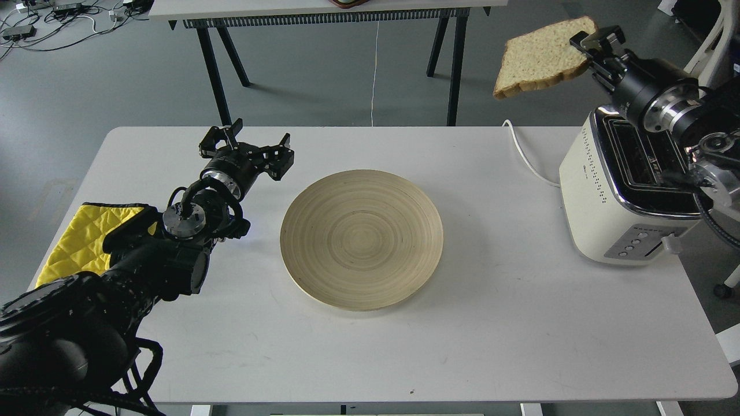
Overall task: Put bread in toaster with right arm
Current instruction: 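Lift the bread slice with the right gripper up over the toaster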
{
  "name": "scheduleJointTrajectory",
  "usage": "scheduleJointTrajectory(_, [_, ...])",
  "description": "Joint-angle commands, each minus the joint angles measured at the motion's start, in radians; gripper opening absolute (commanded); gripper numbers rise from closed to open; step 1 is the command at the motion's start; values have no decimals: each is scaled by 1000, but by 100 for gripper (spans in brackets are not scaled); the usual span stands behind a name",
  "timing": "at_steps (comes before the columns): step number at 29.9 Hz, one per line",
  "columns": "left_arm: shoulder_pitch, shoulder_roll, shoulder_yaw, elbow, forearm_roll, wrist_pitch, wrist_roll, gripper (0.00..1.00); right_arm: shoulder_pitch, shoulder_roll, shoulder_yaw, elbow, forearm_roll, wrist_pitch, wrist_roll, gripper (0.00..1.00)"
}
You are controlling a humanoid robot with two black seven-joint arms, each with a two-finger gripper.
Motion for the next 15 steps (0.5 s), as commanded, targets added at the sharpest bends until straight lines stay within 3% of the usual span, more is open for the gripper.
scheduleJointTrajectory(1, [0, 0, 0, 0, 0, 0, 0, 100, 33, -122, -7, -2, -106, 66, -27, 0])
scheduleJointTrajectory(8, [0, 0, 1, 0, 0, 0, 0, 100, 35, -277, -15, -8, -308, 170, -57, 0])
scheduleJointTrajectory(15, [0, 0, 0, 0, 0, 0, 0, 100, 35, -302, -92, -14, -376, 227, -76, 0])
